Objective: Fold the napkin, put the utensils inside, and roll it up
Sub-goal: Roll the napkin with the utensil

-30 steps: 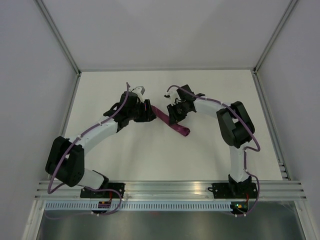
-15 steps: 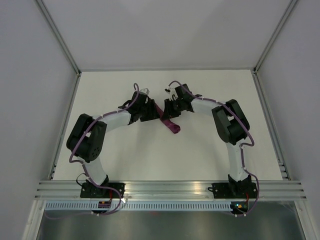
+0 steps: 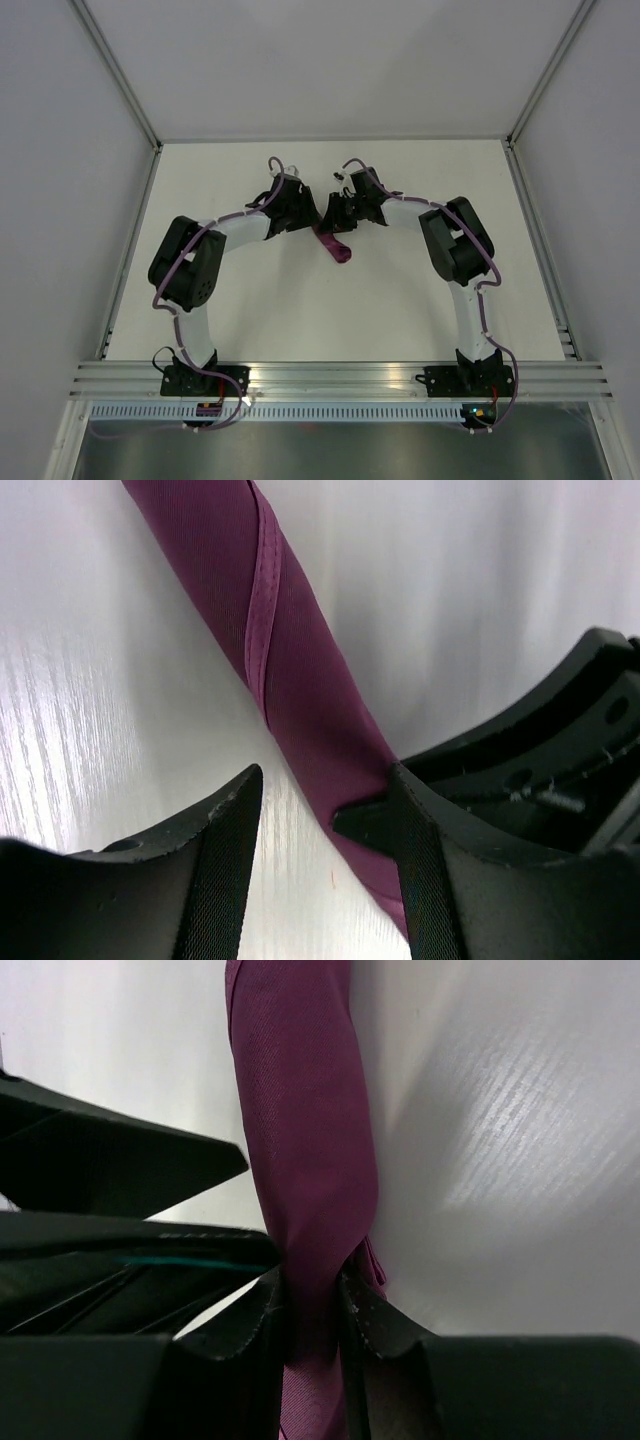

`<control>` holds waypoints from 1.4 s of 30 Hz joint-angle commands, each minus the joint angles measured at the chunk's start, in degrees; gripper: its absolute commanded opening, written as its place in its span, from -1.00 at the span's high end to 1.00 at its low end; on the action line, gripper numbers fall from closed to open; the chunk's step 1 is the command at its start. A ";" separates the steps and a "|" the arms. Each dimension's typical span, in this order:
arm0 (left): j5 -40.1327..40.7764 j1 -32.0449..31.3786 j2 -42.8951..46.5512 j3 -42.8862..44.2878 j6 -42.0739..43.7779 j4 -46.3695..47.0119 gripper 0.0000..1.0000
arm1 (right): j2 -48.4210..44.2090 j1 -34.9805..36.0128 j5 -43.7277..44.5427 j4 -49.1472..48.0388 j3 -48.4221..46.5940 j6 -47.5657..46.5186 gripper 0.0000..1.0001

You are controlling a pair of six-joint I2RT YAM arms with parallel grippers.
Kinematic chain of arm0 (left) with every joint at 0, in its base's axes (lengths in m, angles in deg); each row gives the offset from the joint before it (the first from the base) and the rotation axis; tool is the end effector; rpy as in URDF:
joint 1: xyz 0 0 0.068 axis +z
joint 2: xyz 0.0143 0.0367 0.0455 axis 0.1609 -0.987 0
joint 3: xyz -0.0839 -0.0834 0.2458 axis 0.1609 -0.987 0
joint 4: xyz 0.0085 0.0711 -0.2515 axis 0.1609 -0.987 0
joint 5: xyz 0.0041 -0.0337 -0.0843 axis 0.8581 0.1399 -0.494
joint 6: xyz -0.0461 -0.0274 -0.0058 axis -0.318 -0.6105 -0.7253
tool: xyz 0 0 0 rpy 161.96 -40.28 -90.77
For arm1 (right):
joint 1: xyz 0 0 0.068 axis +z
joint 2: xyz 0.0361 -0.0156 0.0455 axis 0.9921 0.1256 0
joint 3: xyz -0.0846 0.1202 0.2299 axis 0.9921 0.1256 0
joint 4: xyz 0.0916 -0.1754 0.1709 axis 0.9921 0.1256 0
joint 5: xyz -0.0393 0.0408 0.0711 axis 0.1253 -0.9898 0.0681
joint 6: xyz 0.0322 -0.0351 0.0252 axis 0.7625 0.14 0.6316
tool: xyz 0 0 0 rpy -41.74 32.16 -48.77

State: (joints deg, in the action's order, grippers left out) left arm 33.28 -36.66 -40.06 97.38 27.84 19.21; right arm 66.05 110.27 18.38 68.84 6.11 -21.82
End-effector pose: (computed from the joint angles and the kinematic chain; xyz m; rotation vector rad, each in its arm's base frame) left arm 0.3612 -0.1874 0.1696 -0.1855 2.3835 -0.5516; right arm 0.4062 0.2328 0.1250 -0.3050 2.5030 1.0946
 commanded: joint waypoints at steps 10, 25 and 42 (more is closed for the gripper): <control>4.93 0.41 -6.45 7.42 -3.70 -1.66 -0.06 | 4.11 1.17 -1.50 -1.26 1.92 5.49 0.42; 3.44 2.17 -12.16 18.48 4.82 -14.84 0.38 | 1.83 0.47 -5.72 2.07 -3.53 3.56 -0.16; 4.40 2.26 -16.91 27.01 8.52 -22.41 0.09 | -0.11 -3.23 -7.04 6.03 -4.93 1.01 -0.08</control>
State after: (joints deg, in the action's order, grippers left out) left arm 36.47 -34.78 -55.66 121.97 33.48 -0.59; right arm 67.56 107.45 10.86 71.70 3.11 -21.29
